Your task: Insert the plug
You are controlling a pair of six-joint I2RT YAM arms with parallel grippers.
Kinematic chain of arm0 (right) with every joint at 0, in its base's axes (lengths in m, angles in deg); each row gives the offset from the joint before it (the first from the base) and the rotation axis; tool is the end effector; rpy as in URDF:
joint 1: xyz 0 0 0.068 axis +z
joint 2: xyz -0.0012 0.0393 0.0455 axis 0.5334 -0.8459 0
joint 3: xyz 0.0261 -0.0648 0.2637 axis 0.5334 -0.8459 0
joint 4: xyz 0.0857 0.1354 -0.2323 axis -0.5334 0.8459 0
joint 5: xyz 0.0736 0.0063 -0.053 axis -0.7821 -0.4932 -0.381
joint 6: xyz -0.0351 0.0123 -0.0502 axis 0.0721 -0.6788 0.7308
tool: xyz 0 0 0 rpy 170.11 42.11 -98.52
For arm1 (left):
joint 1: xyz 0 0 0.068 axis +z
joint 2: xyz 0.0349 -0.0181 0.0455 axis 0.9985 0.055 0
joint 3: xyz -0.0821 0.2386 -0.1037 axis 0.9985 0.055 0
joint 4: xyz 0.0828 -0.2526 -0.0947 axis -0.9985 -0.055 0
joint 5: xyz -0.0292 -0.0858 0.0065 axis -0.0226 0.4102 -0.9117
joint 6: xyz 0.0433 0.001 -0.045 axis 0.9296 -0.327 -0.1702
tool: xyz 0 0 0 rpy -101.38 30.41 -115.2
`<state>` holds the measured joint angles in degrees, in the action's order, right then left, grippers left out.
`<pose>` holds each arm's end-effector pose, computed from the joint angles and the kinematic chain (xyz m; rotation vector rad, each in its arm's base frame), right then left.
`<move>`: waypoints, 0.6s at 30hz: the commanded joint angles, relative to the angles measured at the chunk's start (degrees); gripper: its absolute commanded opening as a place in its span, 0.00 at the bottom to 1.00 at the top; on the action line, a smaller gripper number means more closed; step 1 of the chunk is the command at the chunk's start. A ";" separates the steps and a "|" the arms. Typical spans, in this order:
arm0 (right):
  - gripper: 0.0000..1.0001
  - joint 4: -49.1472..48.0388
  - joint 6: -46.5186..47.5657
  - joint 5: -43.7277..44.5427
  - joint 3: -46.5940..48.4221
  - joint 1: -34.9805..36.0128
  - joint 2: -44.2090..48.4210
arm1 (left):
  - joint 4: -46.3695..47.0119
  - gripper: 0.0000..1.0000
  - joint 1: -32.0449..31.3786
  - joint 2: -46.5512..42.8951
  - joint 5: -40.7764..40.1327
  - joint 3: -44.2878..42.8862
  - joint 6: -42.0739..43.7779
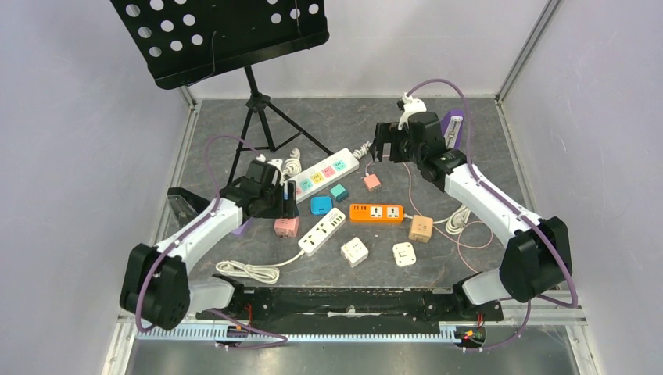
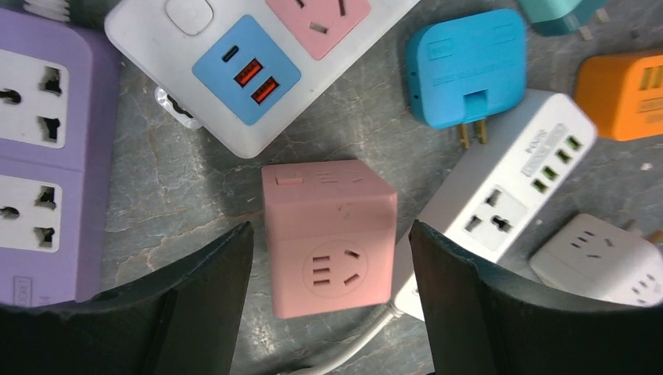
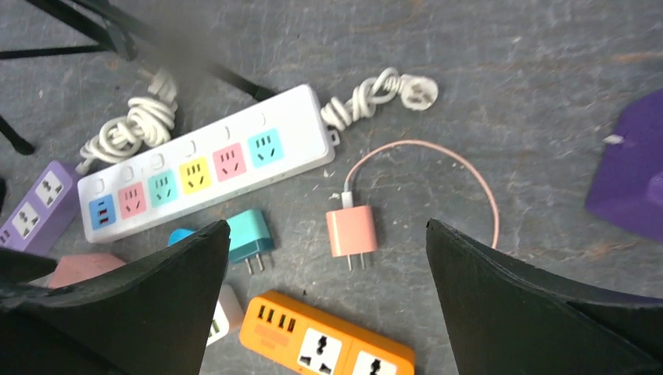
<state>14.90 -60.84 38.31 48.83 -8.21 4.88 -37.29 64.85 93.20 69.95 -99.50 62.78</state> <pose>0.3331 0.1480 0.2957 -0.1497 2.0943 0.4109 0.2441 -0.1027 0.1960 0.1071 2.5718 -0.3727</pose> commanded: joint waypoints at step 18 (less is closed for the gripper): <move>0.98 -1.87 -0.12 -10.14 -4.14 1.26 1.70 | 0.32 0.43 -4.64 5.41 -6.92 0.04 -1.68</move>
<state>15.12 -62.44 31.95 45.83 -7.31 4.88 -37.26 60.37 99.80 63.57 -99.12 62.36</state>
